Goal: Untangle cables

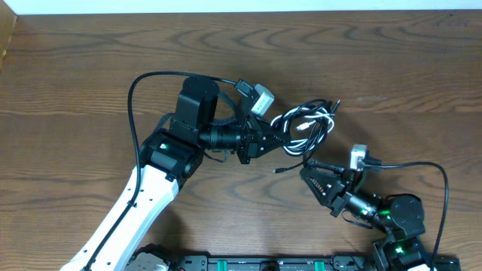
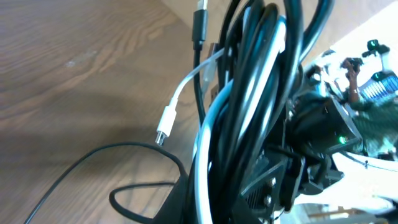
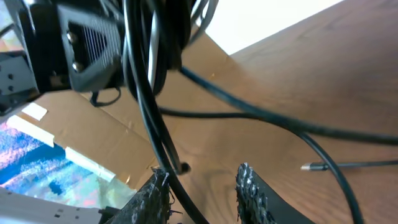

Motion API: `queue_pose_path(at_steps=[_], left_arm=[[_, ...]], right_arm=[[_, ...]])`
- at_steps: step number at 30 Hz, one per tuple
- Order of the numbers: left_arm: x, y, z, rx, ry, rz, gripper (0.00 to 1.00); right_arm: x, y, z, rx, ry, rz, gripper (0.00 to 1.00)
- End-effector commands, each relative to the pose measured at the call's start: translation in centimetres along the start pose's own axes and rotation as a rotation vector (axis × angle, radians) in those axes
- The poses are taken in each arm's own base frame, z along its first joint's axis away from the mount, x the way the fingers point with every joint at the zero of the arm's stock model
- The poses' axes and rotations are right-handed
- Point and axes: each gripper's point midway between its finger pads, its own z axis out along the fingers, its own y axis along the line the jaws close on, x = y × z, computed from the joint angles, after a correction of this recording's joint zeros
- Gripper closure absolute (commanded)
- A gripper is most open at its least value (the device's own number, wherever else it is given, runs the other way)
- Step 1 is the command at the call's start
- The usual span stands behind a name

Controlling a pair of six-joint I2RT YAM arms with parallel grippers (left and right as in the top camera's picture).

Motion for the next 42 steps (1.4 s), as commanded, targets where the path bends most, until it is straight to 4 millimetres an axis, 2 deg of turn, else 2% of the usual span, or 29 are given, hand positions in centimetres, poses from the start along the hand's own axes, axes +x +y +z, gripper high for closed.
queue_pose_path(at_steps=[1, 5, 8, 12, 15, 20, 26, 28, 34, 38, 42], left_arm=[[-1.3, 1.3, -0.1, -0.090, -0.046, -0.089, 0.93], [-1.6, 1.8, -0.2, -0.118, -0.063, -0.123, 0.92], [-1.8, 1.8, -0.2, -0.121, -0.069, -0.120, 0.92], [-2.1, 3.0, -0.5, -0.189, -0.101, -0.184, 0.92], [-2.5, 3.9, -0.7, -0.235, -0.135, -0.244, 0.92], [-3.8, 4.9, -1.1, -0.282, -0.216, -0.361, 0.92], [-4.0, 5.7, -1.1, -0.346, -0.262, -0.425, 0.92], [-3.7, 5.5, -0.5, -0.360, -0.258, -0.415, 0.92], [-3.1, 5.0, 1.3, -0.431, -0.271, -0.398, 0.92], [-2.8, 5.4, 1.4, -0.501, -0.286, -0.377, 0.92], [-2.2, 5.8, 1.2, -0.534, -0.238, -0.283, 0.92]], right_arm=[[0.5, -0.1, 0.6, 0.013, 0.012, 0.020, 0.68], [1.2, -0.2, 1.1, 0.021, 0.029, 0.033, 0.68], [1.5, 0.5, 1.5, -0.007, 0.039, 0.023, 0.70], [2.1, 1.3, 1.9, -0.044, 0.060, 0.015, 0.86], [2.9, 1.1, 2.2, -0.040, 0.090, 0.029, 0.99], [3.9, 1.0, 2.6, -0.037, 0.131, 0.079, 0.99], [3.4, 2.9, 3.2, -0.121, 0.105, 0.050, 0.99], [3.0, 3.4, 3.3, -0.140, 0.085, 0.057, 0.99], [2.8, 3.2, 3.9, -0.133, 0.070, 0.148, 0.99], [1.8, 4.6, 3.8, -0.198, 0.039, 0.155, 0.99], [0.8, 5.8, 3.6, -0.248, 0.001, 0.128, 0.99]])
